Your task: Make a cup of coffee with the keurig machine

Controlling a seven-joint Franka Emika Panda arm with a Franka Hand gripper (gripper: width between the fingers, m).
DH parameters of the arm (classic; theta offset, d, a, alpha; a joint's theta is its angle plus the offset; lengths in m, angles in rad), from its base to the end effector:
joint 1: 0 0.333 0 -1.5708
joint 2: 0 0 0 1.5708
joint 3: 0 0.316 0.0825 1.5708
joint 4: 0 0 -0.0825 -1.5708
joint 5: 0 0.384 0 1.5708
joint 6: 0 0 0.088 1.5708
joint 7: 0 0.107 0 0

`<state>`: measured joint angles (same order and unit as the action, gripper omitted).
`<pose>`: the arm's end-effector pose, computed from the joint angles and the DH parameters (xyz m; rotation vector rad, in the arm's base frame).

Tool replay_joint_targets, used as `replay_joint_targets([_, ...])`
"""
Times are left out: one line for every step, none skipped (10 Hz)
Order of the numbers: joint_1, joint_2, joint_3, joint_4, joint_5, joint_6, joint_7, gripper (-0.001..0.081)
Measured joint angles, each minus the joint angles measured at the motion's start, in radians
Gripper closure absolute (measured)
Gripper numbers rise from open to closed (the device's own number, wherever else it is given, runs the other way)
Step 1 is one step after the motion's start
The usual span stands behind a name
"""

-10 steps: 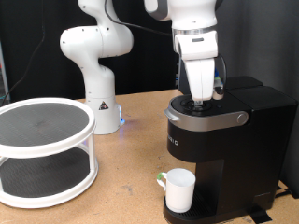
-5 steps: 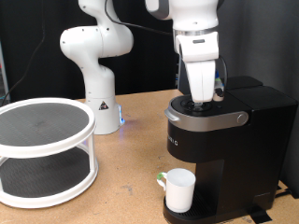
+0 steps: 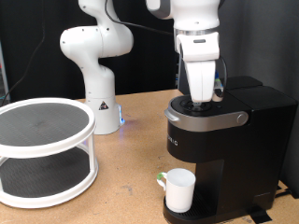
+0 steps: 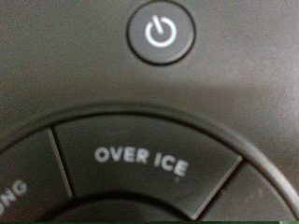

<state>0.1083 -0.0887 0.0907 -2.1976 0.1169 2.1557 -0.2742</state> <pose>0.5080 0.1079 0.4263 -2.9874 -0.6223 -0.0764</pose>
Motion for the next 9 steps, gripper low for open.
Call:
replay_joint_targets([0.0,0.0,0.0,0.0,-0.001,-0.001,0.0,0.0802])
replay_joint_targets([0.0,0.0,0.0,0.0,-0.001,-0.001,0.0,0.0802])
replay_joint_targets([0.0,0.0,0.0,0.0,0.0,-0.001,0.0,0.0802])
replay_joint_targets([0.0,0.0,-0.001,0.0,0.006,0.0,-0.001,0.0802])
replay_joint_targets([0.0,0.0,-0.003,-0.001,0.021,0.003,-0.01,0.0802])
replay_joint_targets([-0.001,-0.001,-0.007,-0.004,0.047,0.01,-0.03,0.0802])
replay_joint_targets([-0.001,-0.005,-0.013,-0.01,0.077,0.017,-0.057,0.0802])
replay_joint_targets([-0.001,-0.011,-0.018,-0.019,0.103,0.026,-0.085,0.0802])
replay_joint_targets([-0.001,-0.017,-0.023,-0.027,0.127,0.034,-0.111,0.0802])
